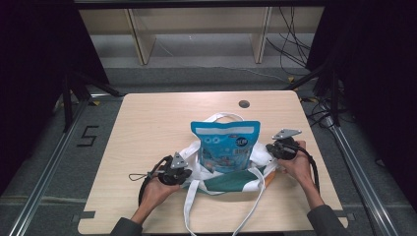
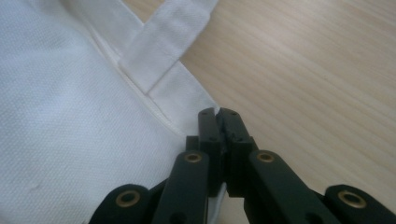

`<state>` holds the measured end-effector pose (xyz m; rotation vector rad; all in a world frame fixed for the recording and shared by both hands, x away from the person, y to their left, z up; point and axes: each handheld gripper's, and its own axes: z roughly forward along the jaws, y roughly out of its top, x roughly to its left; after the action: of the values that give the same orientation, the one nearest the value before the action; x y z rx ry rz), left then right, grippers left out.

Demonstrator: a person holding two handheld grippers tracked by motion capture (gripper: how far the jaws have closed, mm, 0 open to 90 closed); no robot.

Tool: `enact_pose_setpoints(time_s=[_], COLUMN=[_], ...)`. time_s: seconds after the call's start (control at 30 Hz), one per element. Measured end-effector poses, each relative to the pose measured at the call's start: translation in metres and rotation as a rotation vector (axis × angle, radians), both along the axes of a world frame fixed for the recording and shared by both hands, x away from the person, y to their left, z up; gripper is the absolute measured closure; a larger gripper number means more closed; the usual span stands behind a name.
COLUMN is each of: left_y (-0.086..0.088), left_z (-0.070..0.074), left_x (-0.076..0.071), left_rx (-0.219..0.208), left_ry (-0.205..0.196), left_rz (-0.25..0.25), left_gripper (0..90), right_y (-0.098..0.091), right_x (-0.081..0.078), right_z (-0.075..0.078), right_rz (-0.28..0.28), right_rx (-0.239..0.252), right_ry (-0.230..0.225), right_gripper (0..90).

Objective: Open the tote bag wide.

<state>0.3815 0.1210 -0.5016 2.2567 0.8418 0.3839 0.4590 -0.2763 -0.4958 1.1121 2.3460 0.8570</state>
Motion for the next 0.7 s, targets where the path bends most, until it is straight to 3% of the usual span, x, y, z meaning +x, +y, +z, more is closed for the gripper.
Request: enact_pose_setpoints(time_s=[0.1,0.2,0.23,0.27,0.33,0.37,0.4,0.43,0.57,0.6,0.7], left_y=[0.003,0.003,0.003,0.004,0.002,0.001,0.0,0.0,-0.002,-0.001,-0.001], left_z=[0.014,0.035,0.043,0.05,0.058,0.061,0.06,0.059,0.05,0.049,0.045], left_x=[-0.002,-0.004,-0.002,0.0,0.006,0.01,0.014,0.019,0.036,0.039,0.047], left_rx=[-0.052,-0.127,-0.135,-0.134,-0.135,-0.122,-0.144,-0.133,-0.156,-0.138,-0.165], left_ry=[-0.017,-0.073,-0.099,-0.119,-0.149,-0.166,-0.152,-0.163,-0.134,-0.126,-0.113], left_rz=[0.006,0.027,0.023,0.01,0.029,0.027,0.051,0.043,0.075,0.072,0.084], left_gripper=[82.6,76.9,75.5,75.2,75.1,75.2,75.8,76.3,79.7,80.4,82.3], right_y=[-0.001,-0.006,-0.008,-0.009,-0.013,-0.013,-0.012,-0.013,-0.001,0.002,0.018], right_x=[-0.001,-0.003,-0.002,-0.007,-0.014,-0.021,-0.029,-0.035,-0.069,-0.075,-0.09], right_z=[0.002,0.01,0.015,0.022,0.037,0.046,0.053,0.06,0.071,0.071,0.069], right_rz=[0.0,-0.031,-0.026,-0.04,-0.023,-0.023,-0.022,0.019,0.158,0.187,0.248], right_rx=[0.002,0.034,0.051,0.071,0.101,0.13,0.161,0.173,0.236,0.243,0.218], right_ry=[-0.008,-0.019,-0.053,-0.047,-0.102,-0.092,-0.089,-0.107,-0.06,-0.059,-0.058], right_gripper=[87.4,75.8,73.2,71.2,68.2,67.4,67.4,67.5,70.0,70.5,77.5])
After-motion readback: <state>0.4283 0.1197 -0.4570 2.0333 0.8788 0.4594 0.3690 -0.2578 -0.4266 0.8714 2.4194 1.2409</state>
